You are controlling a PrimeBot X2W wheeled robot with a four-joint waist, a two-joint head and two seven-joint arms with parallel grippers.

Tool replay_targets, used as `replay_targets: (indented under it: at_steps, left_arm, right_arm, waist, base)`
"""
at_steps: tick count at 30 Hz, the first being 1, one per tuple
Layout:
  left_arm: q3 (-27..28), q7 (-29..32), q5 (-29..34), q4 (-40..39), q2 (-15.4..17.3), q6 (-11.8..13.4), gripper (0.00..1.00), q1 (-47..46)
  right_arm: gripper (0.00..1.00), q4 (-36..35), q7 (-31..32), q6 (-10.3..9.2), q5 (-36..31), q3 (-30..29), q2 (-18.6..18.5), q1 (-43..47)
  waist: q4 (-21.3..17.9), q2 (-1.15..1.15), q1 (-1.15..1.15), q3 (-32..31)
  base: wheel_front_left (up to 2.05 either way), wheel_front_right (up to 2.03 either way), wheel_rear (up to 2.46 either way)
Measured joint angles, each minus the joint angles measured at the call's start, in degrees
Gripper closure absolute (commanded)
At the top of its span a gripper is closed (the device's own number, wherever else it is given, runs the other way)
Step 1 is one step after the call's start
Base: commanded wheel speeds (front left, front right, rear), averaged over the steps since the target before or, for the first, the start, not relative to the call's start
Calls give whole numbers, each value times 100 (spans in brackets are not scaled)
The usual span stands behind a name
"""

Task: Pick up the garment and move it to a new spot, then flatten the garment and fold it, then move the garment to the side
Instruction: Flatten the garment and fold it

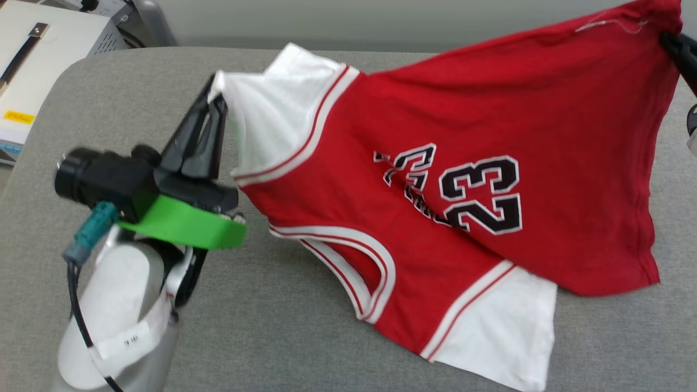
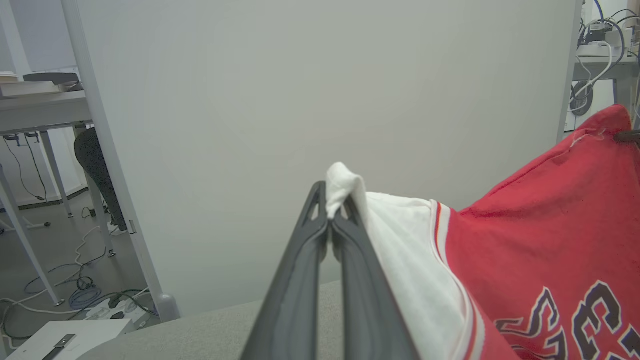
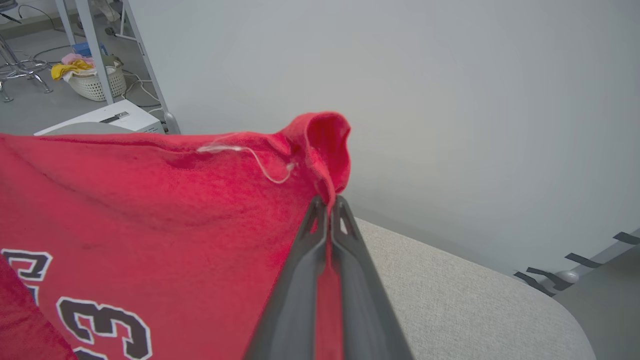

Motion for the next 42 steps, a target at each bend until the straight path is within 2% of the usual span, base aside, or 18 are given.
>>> replay_targets:
  at_steps: [8,15,22,29,35,42]
  left_arm:
    - [2,526,-55,-166,270,-130,100,-2041]
    - [-175,898,-260,511,506,-199,100,-4155]
    - [-441,883,-446,1775,571,-219,100,-6160]
    - [-666,520,-595,2996,538,-220,100,-7775]
    - [-1026,182,-730,3789,483,-220,100,-8530]
    - [-1445,-205,-1072,4395,535,-220,100,-8547]
  right_arm:
    - [100,-469,114,0,-485,-873,390,-595]
    - [100,-379,466,0,-922,-1187,703,-1976]
    - [100,511,478,0,-1435,-1299,999,-3793]
    - [100,1645,-108,0,-1892,-1218,1243,-5305]
    - [100,2403,-498,0,-1937,-910,1449,-6001]
    - [100,2952,-903,0,-1767,-422,1585,-5945]
  waist:
    - [-191,0,0,302]
    - [-283,0,0,869]
    - [-325,0,1,1544]
    - [-349,0,1,2127]
    - [-357,0,1,2400]
    - [-361,0,0,2491]
  base:
    - [0,0,0]
    - [0,0,0]
    - [0,0,0]
    - [0,0,0]
    - [0,0,0]
    - [0,0,0]
